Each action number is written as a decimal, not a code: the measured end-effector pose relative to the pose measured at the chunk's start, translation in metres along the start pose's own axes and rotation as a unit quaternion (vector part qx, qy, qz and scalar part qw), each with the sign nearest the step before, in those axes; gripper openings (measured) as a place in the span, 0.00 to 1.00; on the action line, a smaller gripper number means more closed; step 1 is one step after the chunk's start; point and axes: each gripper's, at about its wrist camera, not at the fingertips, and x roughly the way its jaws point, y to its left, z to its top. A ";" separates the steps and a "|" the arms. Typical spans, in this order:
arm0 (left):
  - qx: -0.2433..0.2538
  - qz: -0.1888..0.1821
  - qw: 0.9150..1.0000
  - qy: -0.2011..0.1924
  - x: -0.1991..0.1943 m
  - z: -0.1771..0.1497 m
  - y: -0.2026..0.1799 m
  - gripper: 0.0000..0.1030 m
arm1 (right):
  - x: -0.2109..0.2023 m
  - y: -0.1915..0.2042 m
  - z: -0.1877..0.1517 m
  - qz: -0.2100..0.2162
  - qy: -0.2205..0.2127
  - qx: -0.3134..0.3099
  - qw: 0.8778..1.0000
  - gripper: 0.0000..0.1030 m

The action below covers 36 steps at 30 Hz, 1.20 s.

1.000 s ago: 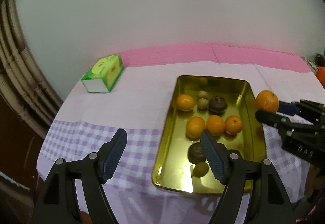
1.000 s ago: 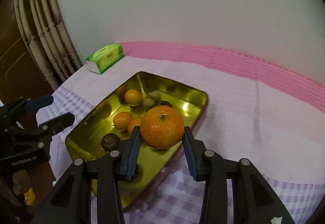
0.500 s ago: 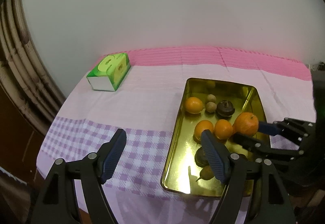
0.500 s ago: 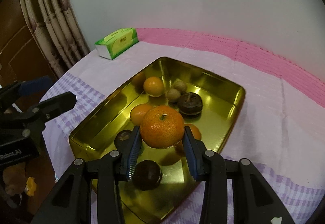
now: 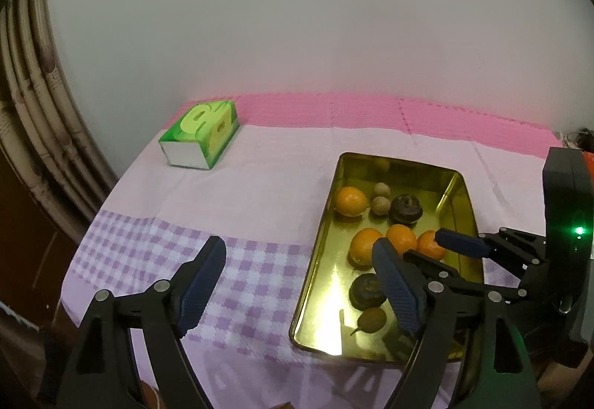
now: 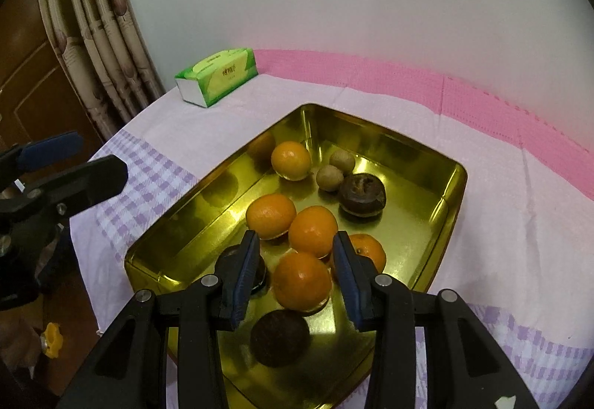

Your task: Organize fruits

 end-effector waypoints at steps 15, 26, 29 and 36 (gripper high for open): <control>0.006 -0.030 0.999 -0.039 -0.021 -0.001 -0.009 0.87 | -0.074 0.008 -0.015 -0.103 -0.146 0.021 0.984 0.64; -0.006 -0.042 0.996 -0.083 -0.046 0.003 -0.005 0.98 | -0.110 0.003 -0.019 -0.130 -0.186 0.030 0.973 0.72; -0.004 -0.039 0.995 -0.095 -0.052 0.004 -0.006 1.00 | -0.118 0.001 -0.020 -0.134 -0.191 0.029 0.972 0.72; 0.007 -0.022 0.995 -0.100 -0.059 0.002 -0.013 1.00 | -0.128 0.001 -0.022 -0.140 -0.198 0.029 0.970 0.74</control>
